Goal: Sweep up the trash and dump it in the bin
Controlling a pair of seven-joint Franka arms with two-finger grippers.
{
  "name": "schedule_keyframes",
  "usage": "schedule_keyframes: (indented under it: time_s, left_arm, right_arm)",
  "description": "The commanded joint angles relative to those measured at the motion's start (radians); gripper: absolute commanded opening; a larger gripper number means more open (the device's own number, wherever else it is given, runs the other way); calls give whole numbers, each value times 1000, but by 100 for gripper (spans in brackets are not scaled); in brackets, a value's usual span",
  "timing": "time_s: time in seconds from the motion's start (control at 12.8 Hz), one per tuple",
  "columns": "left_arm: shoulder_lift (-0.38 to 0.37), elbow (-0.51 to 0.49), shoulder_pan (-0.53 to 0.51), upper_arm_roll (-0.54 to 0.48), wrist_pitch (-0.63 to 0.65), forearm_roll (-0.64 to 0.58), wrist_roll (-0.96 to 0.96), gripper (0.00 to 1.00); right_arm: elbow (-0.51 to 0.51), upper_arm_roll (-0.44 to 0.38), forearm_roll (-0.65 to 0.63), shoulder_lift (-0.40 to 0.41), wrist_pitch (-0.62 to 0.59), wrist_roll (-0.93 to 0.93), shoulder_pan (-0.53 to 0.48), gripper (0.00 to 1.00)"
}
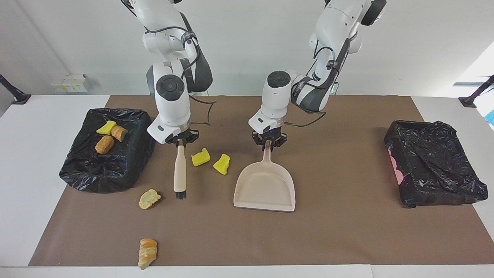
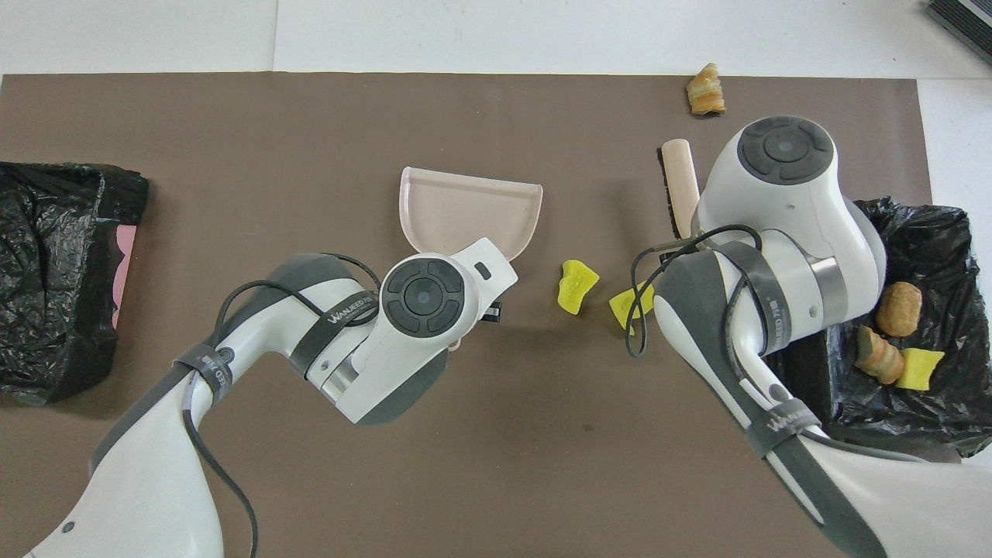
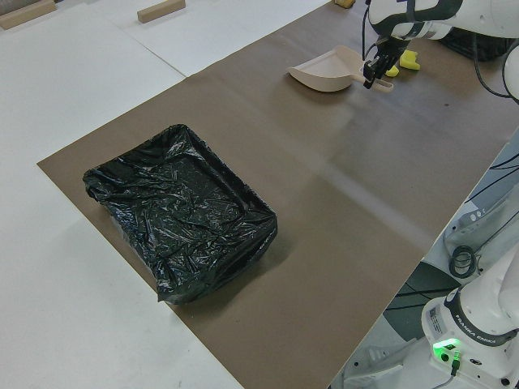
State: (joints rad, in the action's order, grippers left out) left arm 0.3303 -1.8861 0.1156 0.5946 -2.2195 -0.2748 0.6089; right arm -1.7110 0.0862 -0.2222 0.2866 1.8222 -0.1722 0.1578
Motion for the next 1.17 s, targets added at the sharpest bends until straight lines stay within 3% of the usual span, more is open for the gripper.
schedule_keyframes:
  time_s: [0.0, 0.23, 0.39, 0.7, 0.86, 1.09]
  left_arm:
    - [-74, 7, -22, -1, 119, -15, -175, 0]
    - [-146, 4, -56, -4, 269, -4, -500, 0]
    - [-155, 2, -71, -6, 323, -4, -706, 0]
    - [-160, -11, -111, -7, 331, -3, -978, 0]
    - [-160, -22, -137, -7, 337, 37, -1171, 0]
    - [-200, -120, -125, -6, 299, 42, -1206, 0]
  right_arm:
    - [137, 12, -125, 110, 34, 115, -46, 0]
    - [224, 10, -280, 207, 135, 215, -72, 0]
    - [286, 10, -374, 273, 201, 265, -93, 0]
    - [332, 10, -589, 388, 415, 338, -171, 0]
    - [439, 10, -705, 465, 413, 358, -172, 0]
    - [505, 9, -761, 535, 424, 405, -178, 0]
